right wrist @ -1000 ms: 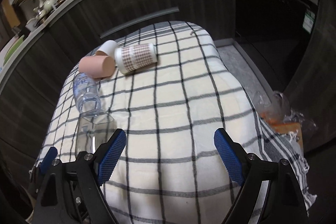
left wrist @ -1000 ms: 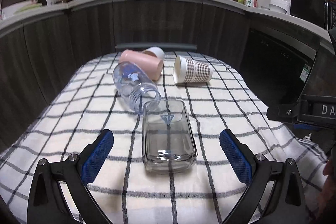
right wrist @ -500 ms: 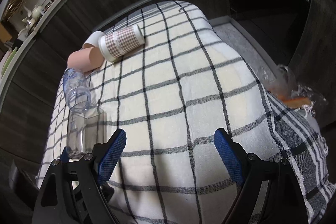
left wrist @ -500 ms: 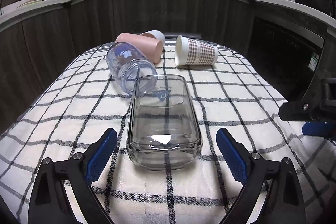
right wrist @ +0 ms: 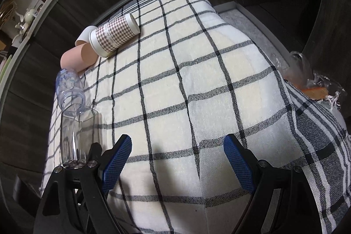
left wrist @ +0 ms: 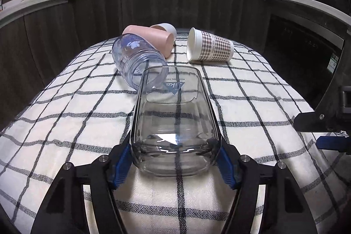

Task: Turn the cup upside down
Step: 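Lift the tumbler with the left tool and rotate it rim-down, then lower the inverted tumbler onto the cloth and open the left tool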

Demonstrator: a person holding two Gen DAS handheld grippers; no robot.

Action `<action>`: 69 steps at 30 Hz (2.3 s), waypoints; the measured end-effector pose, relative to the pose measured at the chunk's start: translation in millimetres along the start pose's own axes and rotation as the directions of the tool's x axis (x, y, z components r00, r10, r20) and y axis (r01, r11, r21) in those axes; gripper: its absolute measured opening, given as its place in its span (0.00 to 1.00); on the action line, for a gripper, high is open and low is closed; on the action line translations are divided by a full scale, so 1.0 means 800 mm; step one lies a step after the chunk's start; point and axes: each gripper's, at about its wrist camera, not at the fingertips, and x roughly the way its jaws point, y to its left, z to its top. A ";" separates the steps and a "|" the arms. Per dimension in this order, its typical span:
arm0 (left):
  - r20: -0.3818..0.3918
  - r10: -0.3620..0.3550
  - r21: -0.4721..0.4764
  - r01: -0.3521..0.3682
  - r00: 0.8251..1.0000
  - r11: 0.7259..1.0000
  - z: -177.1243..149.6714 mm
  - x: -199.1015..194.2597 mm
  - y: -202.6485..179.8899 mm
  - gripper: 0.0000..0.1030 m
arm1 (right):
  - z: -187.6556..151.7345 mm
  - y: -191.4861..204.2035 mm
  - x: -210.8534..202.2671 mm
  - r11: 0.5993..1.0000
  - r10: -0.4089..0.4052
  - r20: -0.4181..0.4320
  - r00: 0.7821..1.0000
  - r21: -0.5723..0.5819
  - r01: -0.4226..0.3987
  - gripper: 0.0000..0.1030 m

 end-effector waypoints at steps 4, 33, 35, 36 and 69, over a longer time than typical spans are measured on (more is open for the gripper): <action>-0.025 -0.005 0.011 0.005 1.000 1.000 0.003 -0.003 0.001 0.65 | 0.002 0.003 -0.005 1.000 -0.002 0.021 1.000 -0.010 0.003 0.83; -0.806 0.038 0.120 0.100 0.591 0.988 0.102 -0.006 0.035 0.64 | 0.061 0.113 -0.079 0.984 0.163 0.051 0.985 -0.076 -0.159 0.83; -0.828 0.042 0.119 0.103 0.559 0.988 0.106 0.001 0.036 0.64 | 0.068 0.113 -0.075 0.984 0.174 0.043 0.984 -0.057 -0.171 0.83; -0.841 0.042 0.113 0.099 0.539 0.989 0.108 0.006 0.037 0.64 | 0.071 0.113 -0.072 0.983 0.177 0.041 0.983 -0.050 -0.175 0.83; -0.751 0.003 0.108 0.117 0.660 0.987 0.125 0.017 0.041 0.81 | 0.077 0.093 -0.054 0.982 0.187 0.059 0.981 -0.003 -0.187 0.83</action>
